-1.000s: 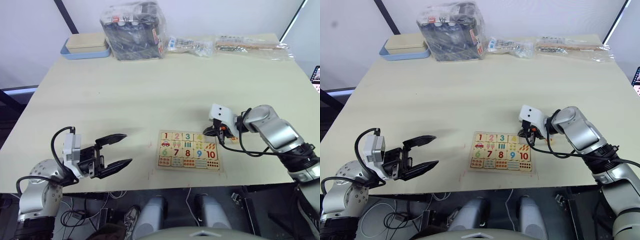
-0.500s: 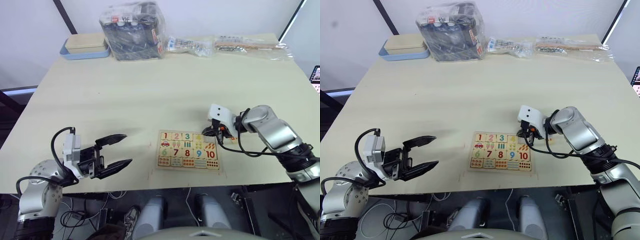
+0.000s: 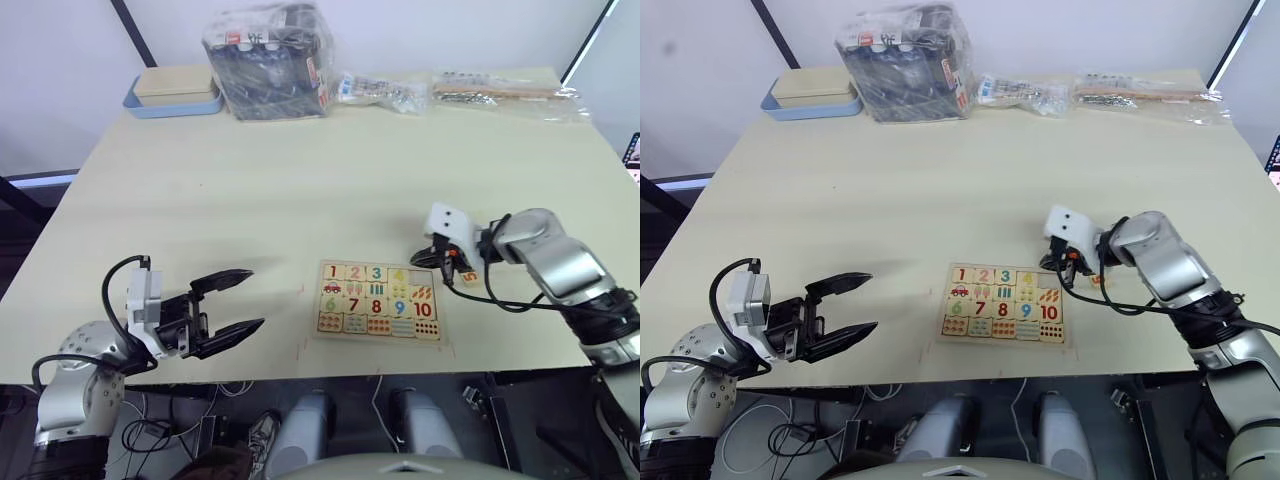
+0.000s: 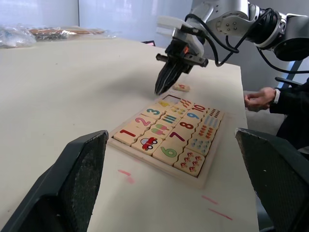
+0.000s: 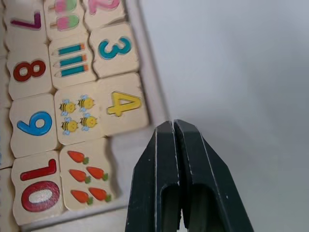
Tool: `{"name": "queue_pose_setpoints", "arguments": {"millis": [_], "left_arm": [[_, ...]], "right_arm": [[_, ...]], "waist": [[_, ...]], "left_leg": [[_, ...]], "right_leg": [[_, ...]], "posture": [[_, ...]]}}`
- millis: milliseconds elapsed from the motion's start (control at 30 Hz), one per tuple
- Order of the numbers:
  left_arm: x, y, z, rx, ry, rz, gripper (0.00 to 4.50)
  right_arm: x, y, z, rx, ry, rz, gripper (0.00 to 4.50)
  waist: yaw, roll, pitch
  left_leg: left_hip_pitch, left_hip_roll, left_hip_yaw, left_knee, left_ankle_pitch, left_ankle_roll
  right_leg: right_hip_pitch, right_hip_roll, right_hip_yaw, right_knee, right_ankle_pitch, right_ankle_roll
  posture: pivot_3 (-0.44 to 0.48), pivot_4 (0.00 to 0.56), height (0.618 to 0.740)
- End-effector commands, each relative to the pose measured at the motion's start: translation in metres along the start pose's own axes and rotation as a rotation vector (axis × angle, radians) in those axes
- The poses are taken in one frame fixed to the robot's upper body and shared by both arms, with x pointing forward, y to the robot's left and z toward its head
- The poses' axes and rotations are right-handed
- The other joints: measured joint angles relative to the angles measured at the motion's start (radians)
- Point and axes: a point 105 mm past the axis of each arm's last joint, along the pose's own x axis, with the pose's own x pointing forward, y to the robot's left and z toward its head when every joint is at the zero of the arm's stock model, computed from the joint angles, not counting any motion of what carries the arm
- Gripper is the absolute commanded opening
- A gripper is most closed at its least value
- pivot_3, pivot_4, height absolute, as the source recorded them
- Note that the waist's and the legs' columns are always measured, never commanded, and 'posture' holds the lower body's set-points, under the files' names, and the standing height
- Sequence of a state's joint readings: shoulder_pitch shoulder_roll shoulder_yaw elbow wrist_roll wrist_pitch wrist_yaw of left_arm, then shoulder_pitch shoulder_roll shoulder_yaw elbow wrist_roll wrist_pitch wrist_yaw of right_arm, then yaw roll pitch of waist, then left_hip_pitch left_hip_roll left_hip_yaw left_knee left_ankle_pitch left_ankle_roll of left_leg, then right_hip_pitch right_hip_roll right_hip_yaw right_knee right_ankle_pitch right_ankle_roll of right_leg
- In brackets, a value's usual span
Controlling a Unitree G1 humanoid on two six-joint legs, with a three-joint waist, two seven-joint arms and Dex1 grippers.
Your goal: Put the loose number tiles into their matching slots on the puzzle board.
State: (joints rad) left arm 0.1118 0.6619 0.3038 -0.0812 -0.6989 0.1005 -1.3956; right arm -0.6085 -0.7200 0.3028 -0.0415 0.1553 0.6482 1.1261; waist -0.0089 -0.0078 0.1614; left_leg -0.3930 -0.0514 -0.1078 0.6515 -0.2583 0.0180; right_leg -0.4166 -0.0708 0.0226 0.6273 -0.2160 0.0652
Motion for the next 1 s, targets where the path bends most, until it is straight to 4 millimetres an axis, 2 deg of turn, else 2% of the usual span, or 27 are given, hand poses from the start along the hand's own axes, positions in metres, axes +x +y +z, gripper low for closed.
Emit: {"name": "queue_pose_setpoints", "arguments": {"millis": [33,200,400,500,567,600,633,700,767,1000], "left_arm": [[0.002,-0.004,0.005,0.027,-0.006,-0.008,4.50],[0.001,-0.006,0.002,0.014,-0.005,0.003,4.50],[-0.003,-0.007,-0.002,-0.002,0.001,0.026,4.50],[-0.006,-0.009,-0.005,-0.011,0.004,0.045,4.50],[-0.007,-0.012,-0.008,-0.019,0.005,0.055,4.50],[-0.007,-0.013,-0.008,-0.021,0.005,0.057,4.50],[-0.008,-0.015,-0.010,-0.027,0.007,0.062,4.50],[-0.012,-0.018,-0.013,-0.039,0.013,0.078,4.50],[-0.016,-0.020,-0.016,-0.049,0.020,0.097,4.50],[-0.025,-0.023,-0.025,-0.070,0.039,0.142,4.50]], "right_arm": [[-0.027,0.006,0.021,-0.063,-0.256,-0.021,0.04],[-0.049,0.014,0.008,0.015,-0.363,-0.044,0.04],[-0.075,0.027,-0.027,0.123,-0.431,-0.110,0.04],[-0.086,0.037,-0.046,0.158,-0.428,-0.148,0.95],[-0.092,0.040,-0.054,0.174,-0.430,-0.176,1.93],[-0.094,0.041,-0.056,0.179,-0.432,-0.183,2.01],[-0.097,0.042,-0.059,0.186,-0.431,-0.203,2.83],[-0.103,0.045,-0.068,0.201,-0.419,-0.240,3.45],[-0.110,0.047,-0.075,0.217,-0.407,-0.272,4.45],[-0.124,0.052,-0.096,0.261,-0.366,-0.324,4.45]], "waist": [[0.001,0.000,0.000],[-0.002,0.000,0.000],[0.001,0.000,0.000],[0.003,0.000,0.000],[0.003,0.000,0.000],[0.001,0.000,0.000],[-0.003,0.000,0.000],[-0.002,0.000,0.000],[-0.001,0.000,0.000],[0.003,0.000,0.000]], "left_leg": [[0.000,0.000,0.000,0.000,0.000,0.000],[0.001,0.000,0.000,0.000,-0.002,0.003],[0.005,0.001,0.001,-0.001,-0.002,0.004],[0.006,0.000,0.002,0.000,-0.002,0.004],[0.008,0.001,0.003,-0.001,-0.002,0.004],[0.008,0.001,0.003,-0.001,-0.002,0.004],[0.009,0.001,0.004,-0.001,-0.002,0.004],[0.010,0.002,0.005,-0.001,-0.002,0.004],[0.010,0.002,0.006,-0.002,-0.002,0.004],[0.011,0.002,0.006,-0.001,-0.002,0.004]], "right_leg": [[0.000,0.000,0.000,0.000,0.000,0.000],[0.001,0.000,0.001,0.000,0.000,0.000],[0.005,0.000,0.002,0.000,0.001,0.000],[0.006,0.000,0.002,0.000,0.001,0.000],[0.008,0.000,0.003,0.000,0.001,0.000],[0.008,0.000,0.003,0.000,0.001,0.000],[0.008,0.000,0.004,0.000,0.001,0.000],[0.008,0.001,0.005,0.000,0.001,0.000],[0.008,0.001,0.005,0.000,0.001,0.000],[0.009,0.001,0.005,0.000,0.000,0.000]], "posture": [[0.000,0.150,0.740],[0.000,0.150,0.740],[0.000,0.150,0.740],[0.000,0.150,0.740],[0.000,0.150,0.740],[0.000,0.150,0.740],[0.000,0.150,0.740],[0.000,0.150,0.740],[0.000,0.150,0.740],[0.000,0.150,0.740]]}}
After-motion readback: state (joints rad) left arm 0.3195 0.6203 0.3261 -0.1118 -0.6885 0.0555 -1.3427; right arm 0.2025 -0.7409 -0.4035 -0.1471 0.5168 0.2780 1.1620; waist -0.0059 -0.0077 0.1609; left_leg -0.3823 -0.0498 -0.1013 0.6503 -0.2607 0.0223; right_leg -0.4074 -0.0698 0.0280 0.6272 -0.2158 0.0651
